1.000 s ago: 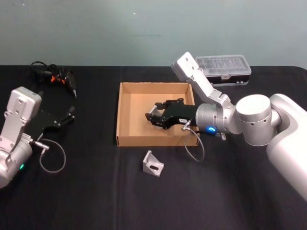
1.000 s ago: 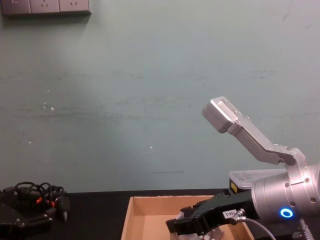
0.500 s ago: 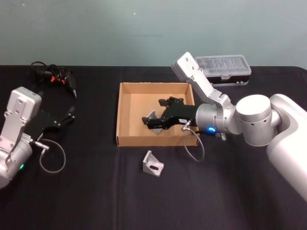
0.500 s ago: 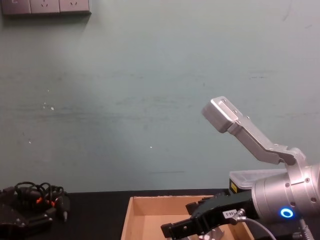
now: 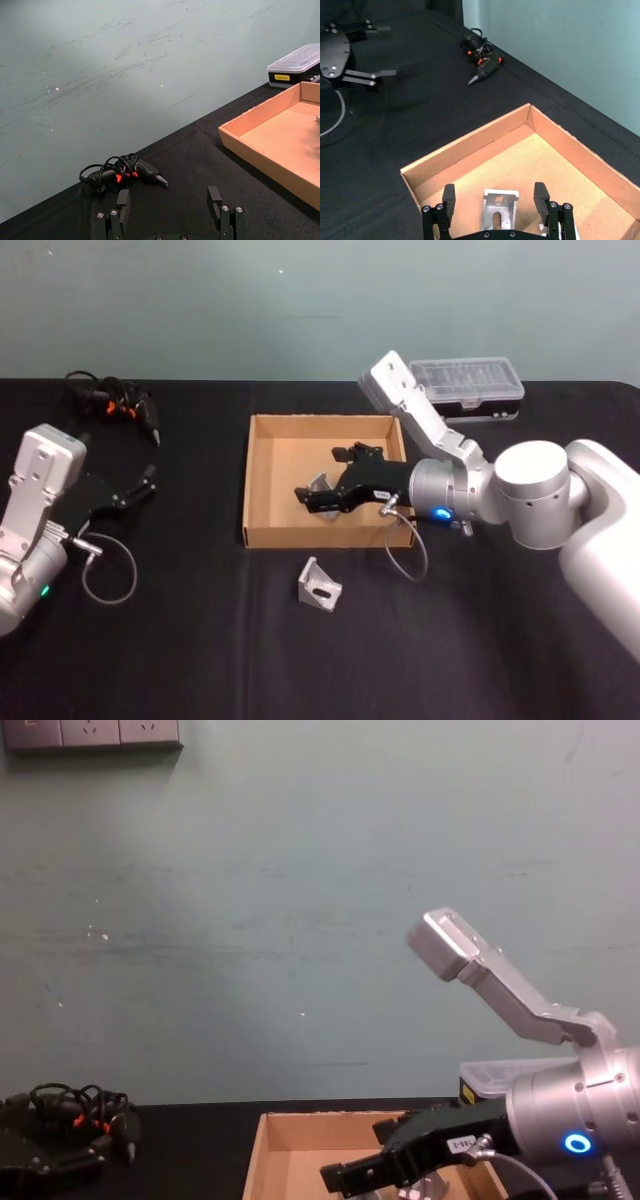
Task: Use one hand to pick up the angle iron from the table and place it into the box.
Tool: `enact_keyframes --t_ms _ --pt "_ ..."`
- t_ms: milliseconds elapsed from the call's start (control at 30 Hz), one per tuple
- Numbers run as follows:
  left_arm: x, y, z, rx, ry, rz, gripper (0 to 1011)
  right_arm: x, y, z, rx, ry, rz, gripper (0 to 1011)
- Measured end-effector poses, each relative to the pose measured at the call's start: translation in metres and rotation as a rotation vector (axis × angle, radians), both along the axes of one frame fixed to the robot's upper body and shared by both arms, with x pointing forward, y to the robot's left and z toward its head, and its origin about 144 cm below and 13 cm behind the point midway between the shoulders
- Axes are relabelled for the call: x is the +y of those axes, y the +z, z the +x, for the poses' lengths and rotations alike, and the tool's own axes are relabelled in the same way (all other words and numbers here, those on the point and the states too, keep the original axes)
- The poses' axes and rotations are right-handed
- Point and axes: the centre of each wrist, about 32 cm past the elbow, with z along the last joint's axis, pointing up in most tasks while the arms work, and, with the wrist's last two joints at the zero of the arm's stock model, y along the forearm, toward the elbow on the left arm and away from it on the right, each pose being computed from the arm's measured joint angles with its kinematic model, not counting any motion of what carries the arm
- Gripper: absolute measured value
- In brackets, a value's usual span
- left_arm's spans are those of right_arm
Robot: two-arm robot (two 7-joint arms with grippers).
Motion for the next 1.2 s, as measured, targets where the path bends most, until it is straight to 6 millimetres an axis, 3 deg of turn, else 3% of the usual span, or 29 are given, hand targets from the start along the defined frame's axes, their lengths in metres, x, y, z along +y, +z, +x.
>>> enact_keyframes --t_ms 300,633,867,1200 --pt "0.000 0.000 0.000 0.000 0.000 0.000 1011 -0.008 0.019 -0.025 -0.024 0.023 0.011 1000" --pt "0.000 0.000 0.000 0.000 0.000 0.000 1011 -0.011 0.041 -0.081 0.037 0.045 0.000 1000" --pt "0.000 0.000 0.000 0.000 0.000 0.000 1011 -0.005 0.046 -0.108 0.105 0.036 -0.015 1000" --pt "0.000 0.000 0.000 0.000 0.000 0.000 1011 0.002 0.039 -0.118 0.128 0.043 -0.048 1000"
